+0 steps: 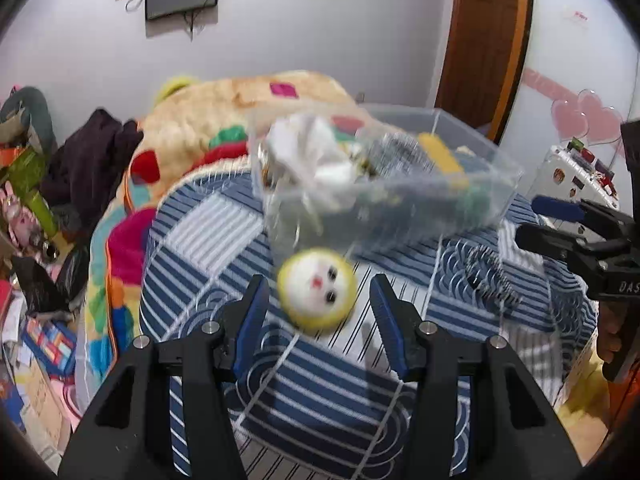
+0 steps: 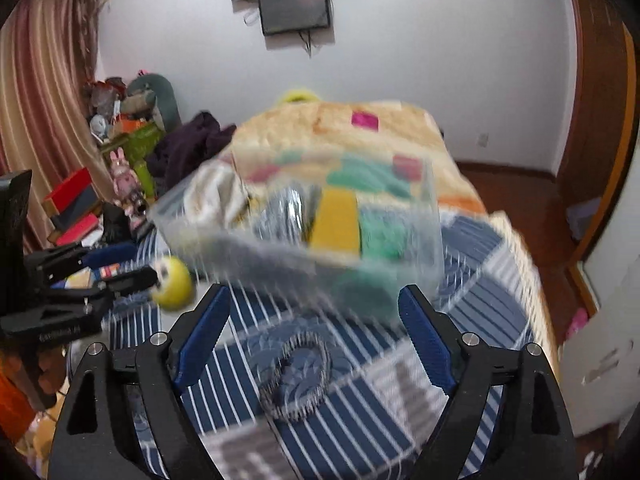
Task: Organize soft objects
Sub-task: 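Grasp the yellow plush ball with left tool while right tool grasps the braided cord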
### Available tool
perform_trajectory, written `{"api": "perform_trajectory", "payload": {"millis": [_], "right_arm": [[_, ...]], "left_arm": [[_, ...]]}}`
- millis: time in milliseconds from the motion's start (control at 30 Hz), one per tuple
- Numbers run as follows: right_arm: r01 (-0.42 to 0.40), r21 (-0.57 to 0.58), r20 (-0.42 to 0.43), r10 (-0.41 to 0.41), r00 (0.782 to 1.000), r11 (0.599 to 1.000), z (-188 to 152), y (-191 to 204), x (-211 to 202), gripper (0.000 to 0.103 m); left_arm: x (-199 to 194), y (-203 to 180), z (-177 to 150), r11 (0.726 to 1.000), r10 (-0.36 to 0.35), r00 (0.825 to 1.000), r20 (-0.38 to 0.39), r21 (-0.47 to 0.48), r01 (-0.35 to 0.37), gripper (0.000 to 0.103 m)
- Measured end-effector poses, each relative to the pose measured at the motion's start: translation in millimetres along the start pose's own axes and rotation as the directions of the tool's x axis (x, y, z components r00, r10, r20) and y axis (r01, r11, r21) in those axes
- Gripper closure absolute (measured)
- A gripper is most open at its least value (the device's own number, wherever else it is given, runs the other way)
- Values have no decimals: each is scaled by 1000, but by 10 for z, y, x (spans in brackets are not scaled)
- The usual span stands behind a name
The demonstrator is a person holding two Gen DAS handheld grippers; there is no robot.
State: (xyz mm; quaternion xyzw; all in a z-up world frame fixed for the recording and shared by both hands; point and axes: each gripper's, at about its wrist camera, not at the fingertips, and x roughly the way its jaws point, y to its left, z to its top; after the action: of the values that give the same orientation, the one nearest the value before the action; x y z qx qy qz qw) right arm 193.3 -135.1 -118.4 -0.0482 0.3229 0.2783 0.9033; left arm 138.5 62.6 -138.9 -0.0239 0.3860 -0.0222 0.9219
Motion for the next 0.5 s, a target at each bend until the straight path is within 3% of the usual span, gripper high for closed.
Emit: {"api": "perform_trajectory", "payload": {"millis": [267, 433, 500], "right_arm": [[-78, 40, -140, 83, 987, 996, -381, -34, 228, 21], [-73, -4, -158, 71, 985, 997, -489, 41, 230, 44], [-58, -29, -158, 52, 986, 998, -495, 64, 216, 61]], "left_arm": [[176, -4, -117, 1000, -11, 999, -43, -28, 10, 51], [258, -43, -98, 999, -18, 999, -51, -40, 16, 51], [275, -56, -92, 999, -12, 999, -51, -42, 10, 51]]}}
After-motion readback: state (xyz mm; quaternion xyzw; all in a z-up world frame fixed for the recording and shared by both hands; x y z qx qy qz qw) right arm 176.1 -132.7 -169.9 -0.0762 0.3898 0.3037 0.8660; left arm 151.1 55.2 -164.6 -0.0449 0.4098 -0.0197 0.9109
